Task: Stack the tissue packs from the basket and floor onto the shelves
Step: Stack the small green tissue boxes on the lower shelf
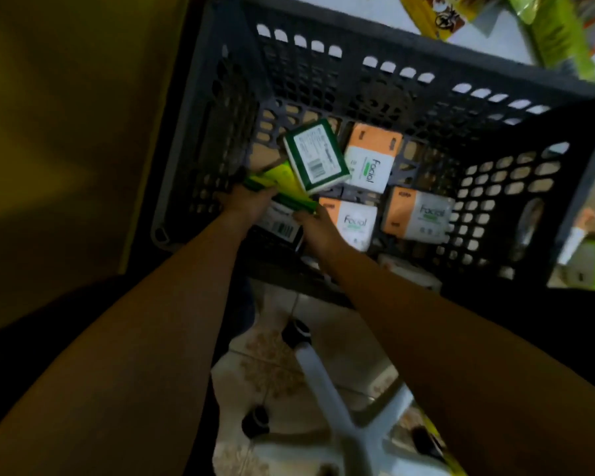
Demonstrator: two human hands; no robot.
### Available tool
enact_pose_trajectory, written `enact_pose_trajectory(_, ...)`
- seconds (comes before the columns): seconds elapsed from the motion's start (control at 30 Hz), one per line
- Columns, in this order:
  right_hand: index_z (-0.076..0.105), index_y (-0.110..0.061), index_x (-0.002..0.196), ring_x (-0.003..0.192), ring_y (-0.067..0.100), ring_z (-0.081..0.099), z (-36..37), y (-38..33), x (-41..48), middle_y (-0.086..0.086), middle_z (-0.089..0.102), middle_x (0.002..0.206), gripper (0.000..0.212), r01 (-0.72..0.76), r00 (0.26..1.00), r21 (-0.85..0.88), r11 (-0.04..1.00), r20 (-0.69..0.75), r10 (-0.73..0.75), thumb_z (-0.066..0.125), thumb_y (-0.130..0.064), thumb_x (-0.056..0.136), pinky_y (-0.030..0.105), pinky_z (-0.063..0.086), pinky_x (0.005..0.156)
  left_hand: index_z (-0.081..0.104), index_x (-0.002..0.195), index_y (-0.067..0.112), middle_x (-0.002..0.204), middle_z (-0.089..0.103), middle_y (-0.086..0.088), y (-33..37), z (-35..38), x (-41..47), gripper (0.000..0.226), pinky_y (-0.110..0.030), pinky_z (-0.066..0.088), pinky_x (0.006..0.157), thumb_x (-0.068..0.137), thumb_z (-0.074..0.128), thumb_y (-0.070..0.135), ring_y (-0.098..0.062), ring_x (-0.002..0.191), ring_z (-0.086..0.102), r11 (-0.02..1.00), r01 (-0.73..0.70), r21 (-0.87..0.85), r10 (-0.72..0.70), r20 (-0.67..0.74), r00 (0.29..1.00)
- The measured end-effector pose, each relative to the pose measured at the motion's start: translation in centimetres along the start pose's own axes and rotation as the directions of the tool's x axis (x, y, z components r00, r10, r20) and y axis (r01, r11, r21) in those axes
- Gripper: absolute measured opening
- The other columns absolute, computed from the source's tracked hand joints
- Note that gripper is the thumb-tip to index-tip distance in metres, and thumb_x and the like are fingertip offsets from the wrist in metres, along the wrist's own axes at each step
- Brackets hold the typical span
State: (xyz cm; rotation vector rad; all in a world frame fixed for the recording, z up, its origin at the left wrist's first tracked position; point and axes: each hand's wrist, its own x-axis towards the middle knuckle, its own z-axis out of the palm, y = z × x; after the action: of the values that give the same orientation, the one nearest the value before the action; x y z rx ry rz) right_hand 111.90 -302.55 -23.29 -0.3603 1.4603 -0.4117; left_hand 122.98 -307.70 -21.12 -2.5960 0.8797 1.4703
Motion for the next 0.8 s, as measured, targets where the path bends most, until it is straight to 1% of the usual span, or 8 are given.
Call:
enact_pose_trajectory(0.07,0.036,-0.022,0.138,0.125,0.038,0.041,-1.2,-1.8,-2.6,0.016,0.042,0.138,0.060,0.011,0.997,-0.040,0.999,-0.071,-0.014,0.055,-0.030,0.082,0.053,0.038,0.102,0.016,0.149,0.011,0.156,0.004,-0.016,0.9,-0.8,-2.9,0.081,-0.037,0.022,0.113,0.088,0.057,0.046,-0.035,0.142,0.013,0.998,-0.024,-0.051,0.022,-0.041,0.999)
enact_pose_trajectory(0.17,0.024,-0.020,0.146,0.131,0.034,0.035,-3.0,-5.6,-7.4,0.012,0.029,0.149,0.061,0.072,0.992,-0.087,0.994,-0.094,-0.080,0.051,-0.028,0.092,0.046,0.034,0.107,0.027,0.143,0.003,0.149,0.029,-0.017,1.9,-2.2,-7.8,0.075,-0.033,0.031,0.107,0.087,0.060,0.042,-0.032,0.135,0.032,0.962,-0.114,-0.248,0.096,-0.084,0.992)
enact_pose_trajectory(0.23,0.022,-0.017,0.147,0.124,0.031,0.043,-4.0,-8.1,-10.5,0.011,0.029,0.149,0.058,0.147,0.984,-0.115,0.982,-0.084,-0.157,0.048,-0.026,0.096,0.037,0.040,0.101,0.033,0.136,-0.001,0.139,0.043,-0.017,3.0,-3.4,-11.4,0.070,-0.035,0.037,0.103,0.086,0.061,0.040,-0.031,0.127,0.043,0.923,-0.160,-0.349,0.126,-0.117,0.985)
enact_pose_trajectory(0.33,0.022,-0.018,0.147,0.126,0.030,0.042,-5.2,-10.9,-15.3,0.008,0.024,0.150,0.053,0.300,0.936,-0.187,0.935,-0.132,-0.326,0.043,-0.026,0.098,0.029,0.039,0.088,0.032,0.130,-0.002,0.134,0.045,-0.020,4.6,-4.8,-16.5,0.068,-0.048,0.040,0.102,0.086,0.062,0.041,-0.035,0.124,0.047,0.857,-0.280,-0.433,0.223,-0.177,0.959)
enact_pose_trajectory(0.43,0.028,-0.020,0.145,0.124,0.029,0.042,-6.3,-13.2,-19.4,0.009,0.027,0.150,0.051,0.471,0.845,-0.199,0.859,-0.179,-0.505,0.045,-0.026,0.097,0.035,0.039,0.099,0.039,0.123,0.003,0.130,0.046,-0.020,6.4,-5.8,-21.0,0.053,-0.045,0.039,0.104,0.086,0.064,0.032,-0.032,0.122,0.047,0.739,-0.456,-0.496,0.370,-0.267,0.890)
enact_pose_trajectory(0.6,0.040,-0.018,0.138,0.126,0.029,0.042,-9.5,-17.0,-29.5,0.015,0.037,0.142,0.049,0.699,0.628,-0.247,0.671,-0.237,-0.741,0.053,-0.023,0.092,0.043,0.036,0.107,0.047,0.131,0.014,0.134,0.038,-0.016,9.6,-8.2,-32.6,0.048,-0.025,0.031,0.100,0.091,0.055,0.039,-0.029,0.123,0.041,0.614,-0.682,-0.396,0.578,-0.363,0.731)
enact_pose_trajectory(0.7,0.046,-0.018,0.133,0.110,0.027,0.050,-12.2,-19.6,-36.3,0.021,0.046,0.131,0.044,0.800,0.478,-0.242,0.549,-0.297,-0.827,0.054,-0.017,0.089,0.034,0.041,0.099,0.049,0.127,0.014,0.122,0.035,-0.010,11.6,-9.1,-40.1,0.043,-0.010,0.040,0.088,0.091,0.056,0.036,-0.022,0.107,0.045,0.451,-0.799,-0.398,0.695,-0.404,0.595)
enact_pose_trajectory(0.8,0.048,-0.016,0.129,0.103,0.021,0.050,-15.0,-21.7,-43.5,0.018,0.045,0.129,0.040,0.875,0.332,-0.250,0.415,-0.313,-0.890,0.053,-0.013,0.090,0.020,0.045,0.089,0.049,0.125,0.016,0.119,0.034,-0.007,13.3,-9.8,-47.3,0.041,-0.016,0.033,0.096,0.091,0.057,0.037,-0.015,0.102,0.043,0.279,-0.892,-0.355,0.771,-0.470,0.429)
